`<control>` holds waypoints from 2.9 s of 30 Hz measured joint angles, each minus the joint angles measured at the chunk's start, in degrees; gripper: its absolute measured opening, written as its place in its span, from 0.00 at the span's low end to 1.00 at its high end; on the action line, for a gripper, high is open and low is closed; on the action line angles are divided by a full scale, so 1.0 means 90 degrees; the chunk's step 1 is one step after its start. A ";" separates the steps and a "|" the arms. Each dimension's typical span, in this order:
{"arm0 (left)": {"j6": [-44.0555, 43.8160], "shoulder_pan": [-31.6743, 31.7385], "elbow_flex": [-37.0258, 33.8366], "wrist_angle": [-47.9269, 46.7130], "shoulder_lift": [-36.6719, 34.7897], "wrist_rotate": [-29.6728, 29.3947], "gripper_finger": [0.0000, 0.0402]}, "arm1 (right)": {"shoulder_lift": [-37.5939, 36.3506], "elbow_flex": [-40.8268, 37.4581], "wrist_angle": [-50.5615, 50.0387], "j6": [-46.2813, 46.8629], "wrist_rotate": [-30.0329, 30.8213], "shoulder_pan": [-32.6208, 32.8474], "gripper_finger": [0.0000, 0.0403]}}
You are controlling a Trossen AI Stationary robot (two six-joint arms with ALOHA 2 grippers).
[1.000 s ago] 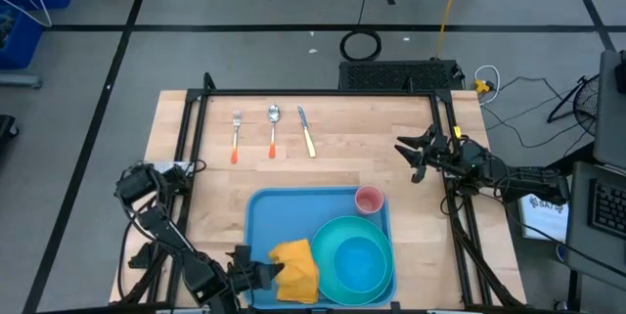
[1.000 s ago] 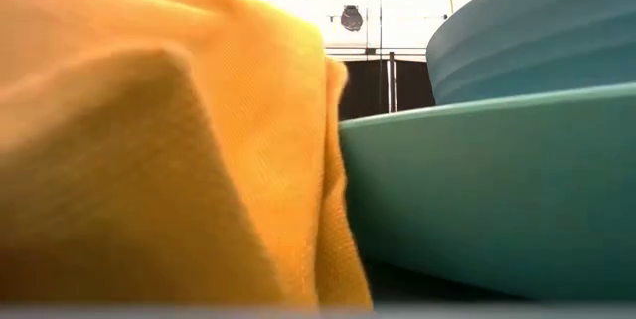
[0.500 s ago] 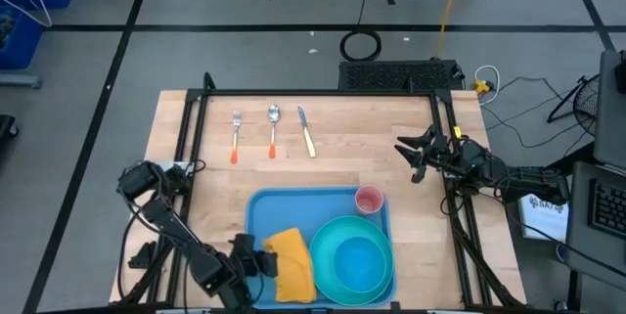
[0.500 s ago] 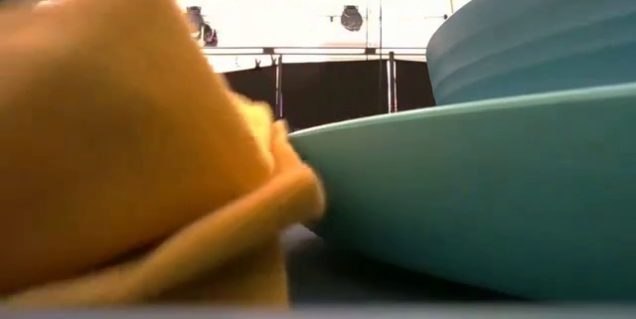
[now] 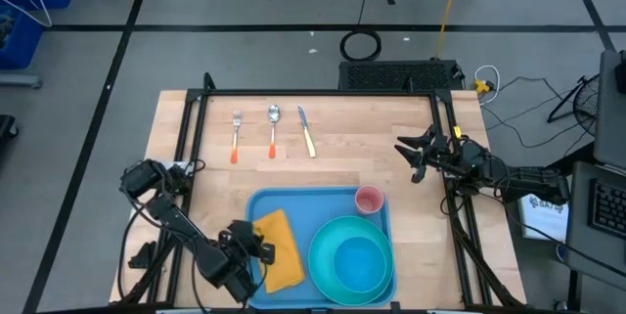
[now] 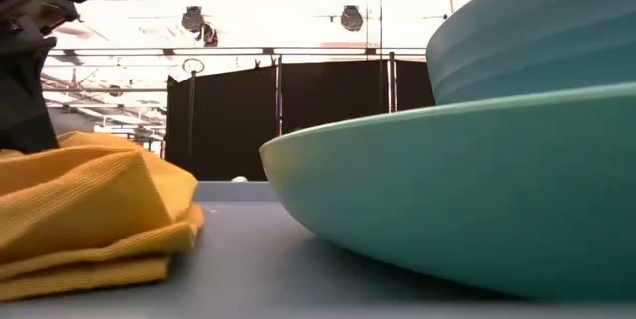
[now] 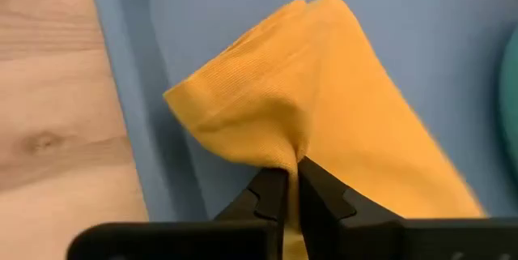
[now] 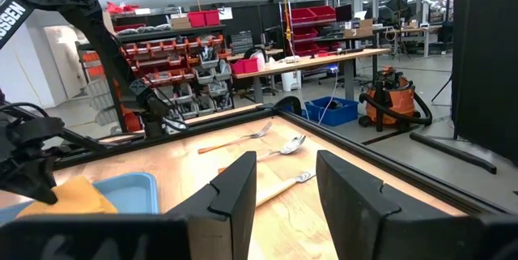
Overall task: Set up tray
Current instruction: Put the yellow table napkin on the blue serving tray, then put the fork on the blue serving tray
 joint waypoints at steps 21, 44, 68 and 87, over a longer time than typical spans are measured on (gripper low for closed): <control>0.1631 0.0126 -0.0253 0.0735 0.0005 0.0085 0.21 | 0.0001 0.0001 -0.0001 0.0000 0.0000 -0.0001 0.31; 0.1940 0.0347 -0.0253 0.0005 -0.0326 0.0333 0.65 | 0.0001 0.0001 -0.0001 -0.0001 0.0000 -0.0001 0.31; 0.3681 0.4274 -0.1267 -0.3282 -0.4362 0.0263 0.65 | 0.0001 0.0000 0.0000 -0.0002 0.0000 -0.0002 0.31; 0.8851 0.9816 -0.2778 0.0509 -0.4501 0.3049 0.65 | 0.0000 0.0000 0.0007 -0.0002 0.0000 0.0000 0.31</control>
